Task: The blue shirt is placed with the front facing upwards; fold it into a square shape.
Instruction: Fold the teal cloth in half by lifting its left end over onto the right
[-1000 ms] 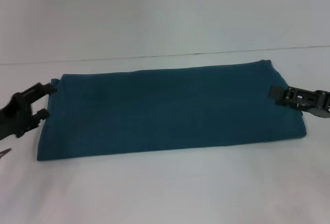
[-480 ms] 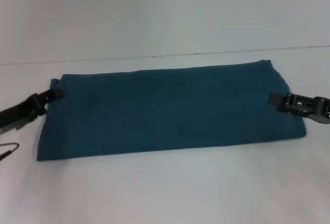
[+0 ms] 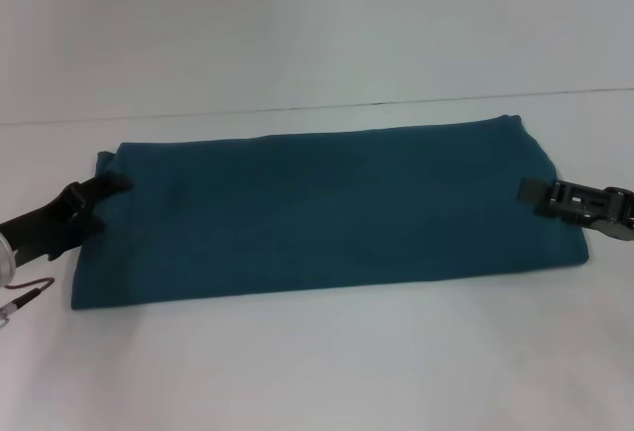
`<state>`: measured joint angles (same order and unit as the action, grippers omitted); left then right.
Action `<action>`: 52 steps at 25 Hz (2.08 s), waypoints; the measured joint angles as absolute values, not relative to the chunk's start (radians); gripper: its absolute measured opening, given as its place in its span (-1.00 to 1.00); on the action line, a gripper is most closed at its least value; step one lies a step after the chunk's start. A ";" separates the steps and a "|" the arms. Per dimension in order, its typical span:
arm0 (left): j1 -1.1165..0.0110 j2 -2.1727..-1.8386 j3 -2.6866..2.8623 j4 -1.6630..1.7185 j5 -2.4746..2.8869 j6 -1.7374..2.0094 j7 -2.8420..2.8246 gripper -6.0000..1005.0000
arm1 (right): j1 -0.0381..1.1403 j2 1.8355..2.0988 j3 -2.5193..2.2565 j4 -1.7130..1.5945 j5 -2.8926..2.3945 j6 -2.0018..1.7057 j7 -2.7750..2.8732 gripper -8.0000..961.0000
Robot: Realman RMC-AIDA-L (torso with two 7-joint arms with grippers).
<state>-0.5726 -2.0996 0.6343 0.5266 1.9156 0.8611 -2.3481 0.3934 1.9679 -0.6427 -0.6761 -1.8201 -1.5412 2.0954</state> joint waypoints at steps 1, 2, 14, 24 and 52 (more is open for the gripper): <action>-0.574 -2.100 0.637 0.526 1.916 0.857 -2.346 0.68 | 0.393 1.968 -0.643 -0.676 -1.820 -1.541 2.095 0.84; -0.575 -2.100 0.640 0.525 1.919 0.852 -2.344 0.68 | 0.393 1.968 -0.643 -0.675 -1.820 -1.539 2.095 0.84; -0.584 -2.100 0.672 0.503 1.954 0.795 -2.316 0.68 | 0.388 1.961 -0.643 -0.659 -1.819 -1.536 2.088 0.84; -0.569 -2.097 0.670 0.617 1.947 0.897 -2.352 0.68 | 0.388 1.959 -0.643 -0.660 -1.819 -1.544 2.091 0.84; -0.623 -2.067 0.748 0.679 2.230 0.858 -2.409 0.68 | 0.385 1.954 -0.644 -0.660 -1.819 -1.543 2.088 0.84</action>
